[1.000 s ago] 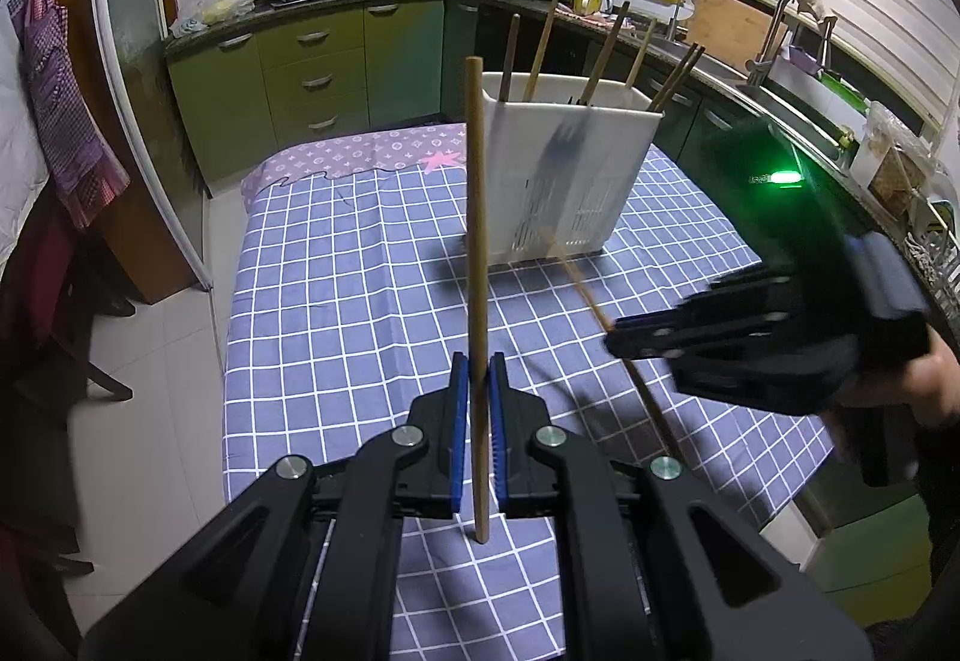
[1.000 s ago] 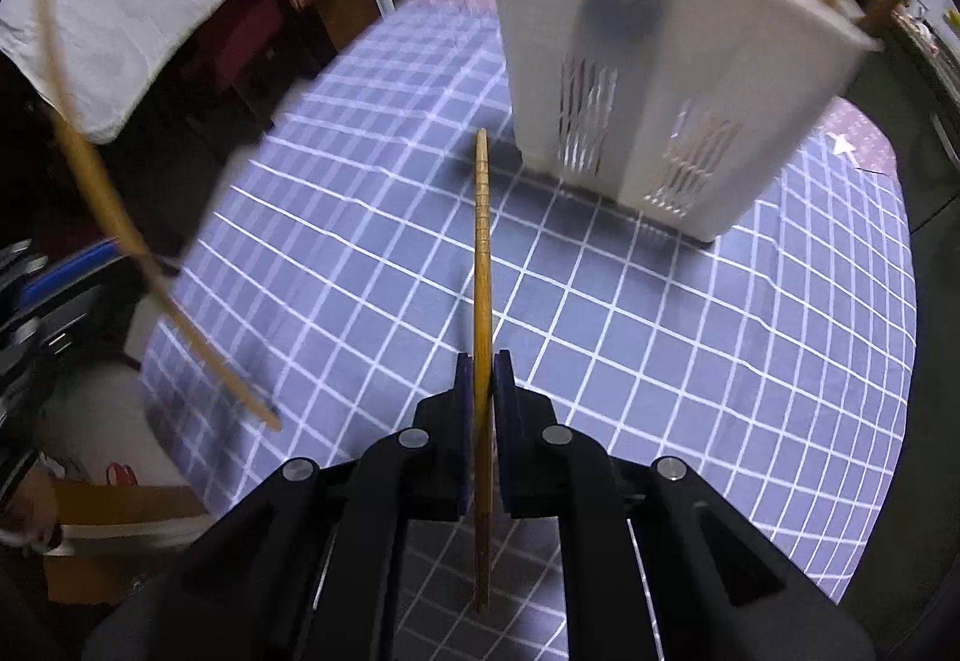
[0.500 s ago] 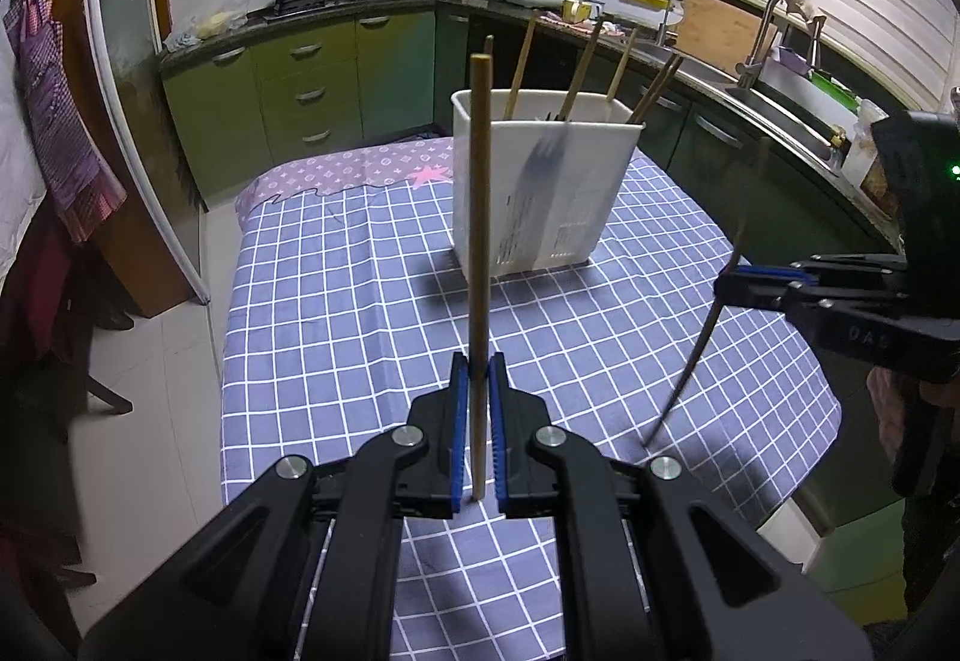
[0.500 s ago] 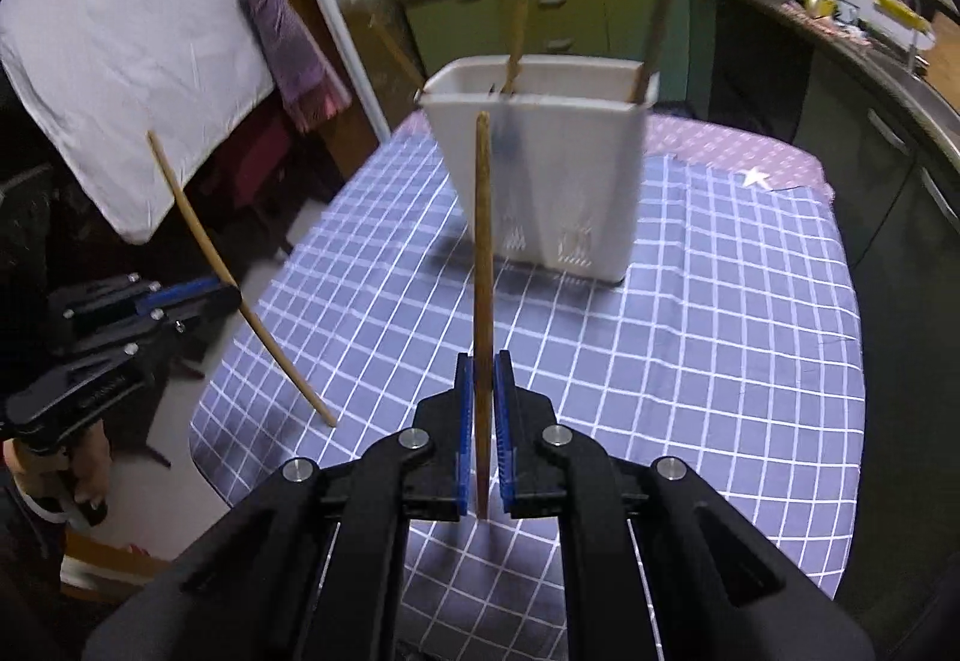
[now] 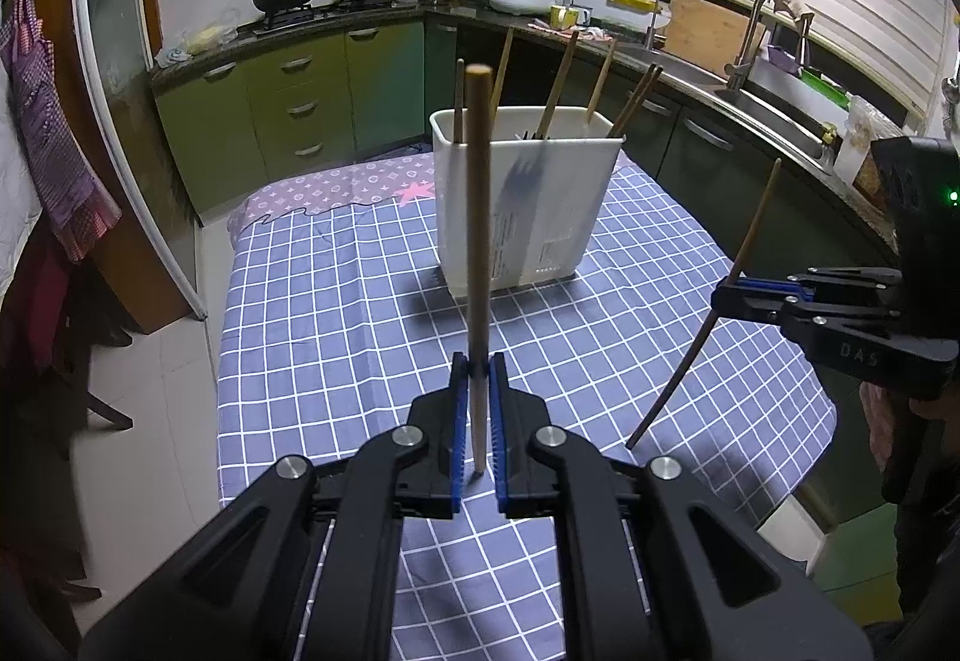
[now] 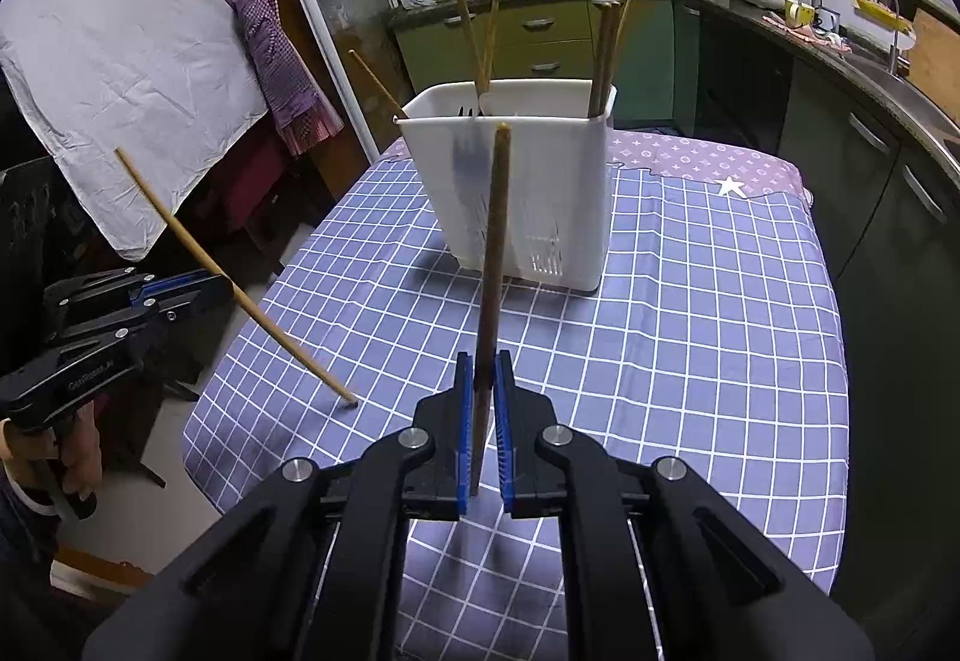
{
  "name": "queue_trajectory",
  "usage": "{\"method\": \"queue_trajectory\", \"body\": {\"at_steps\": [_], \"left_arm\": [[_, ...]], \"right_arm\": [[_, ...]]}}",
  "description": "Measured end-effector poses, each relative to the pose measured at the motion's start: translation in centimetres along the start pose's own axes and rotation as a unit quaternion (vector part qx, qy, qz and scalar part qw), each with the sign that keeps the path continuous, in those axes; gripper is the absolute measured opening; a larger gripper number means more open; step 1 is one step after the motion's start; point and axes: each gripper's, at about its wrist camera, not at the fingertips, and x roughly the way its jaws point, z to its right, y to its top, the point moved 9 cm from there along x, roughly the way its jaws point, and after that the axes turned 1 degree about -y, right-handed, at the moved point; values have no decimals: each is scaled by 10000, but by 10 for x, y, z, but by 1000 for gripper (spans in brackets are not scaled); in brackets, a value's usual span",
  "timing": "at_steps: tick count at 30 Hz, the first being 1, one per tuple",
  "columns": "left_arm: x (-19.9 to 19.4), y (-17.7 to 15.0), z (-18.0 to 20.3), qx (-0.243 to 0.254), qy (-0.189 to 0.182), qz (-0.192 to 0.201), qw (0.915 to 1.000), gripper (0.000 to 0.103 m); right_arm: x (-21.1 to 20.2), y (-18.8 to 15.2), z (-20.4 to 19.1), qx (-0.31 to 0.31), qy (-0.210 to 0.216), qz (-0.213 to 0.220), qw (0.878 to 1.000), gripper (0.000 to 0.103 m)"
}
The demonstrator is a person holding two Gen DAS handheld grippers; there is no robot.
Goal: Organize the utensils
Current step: 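Lower both held chopsticks into the white holder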
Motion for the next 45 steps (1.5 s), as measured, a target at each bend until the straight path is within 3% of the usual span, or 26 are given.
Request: {"method": "queue_trajectory", "body": {"at_steps": [13,19,26,32,37,45], "left_arm": [[-11,25,11,128,-204,98,9997,7],[-33,75,26,363,-320,354,9982,7],[-60,163,30,434,-73,1194,9919,7],[-57,210,31,450,149,1588,9862,7],[-17,214,28,415,307,1300,9902,7],[54,188,15,277,415,508,9975,8]], "right_arm": [[-1,-2,-1,-27,2,-25,10000,8],[-1,-4,-1,-26,54,-31,10000,8],[-1,-5,2,4,108,-28,9999,8],[-3,-6,3,-23,127,-32,9999,8],[-4,-7,1,-27,175,-23,9998,8],[-9,-3,-1,-41,185,34,9998,8]]}}
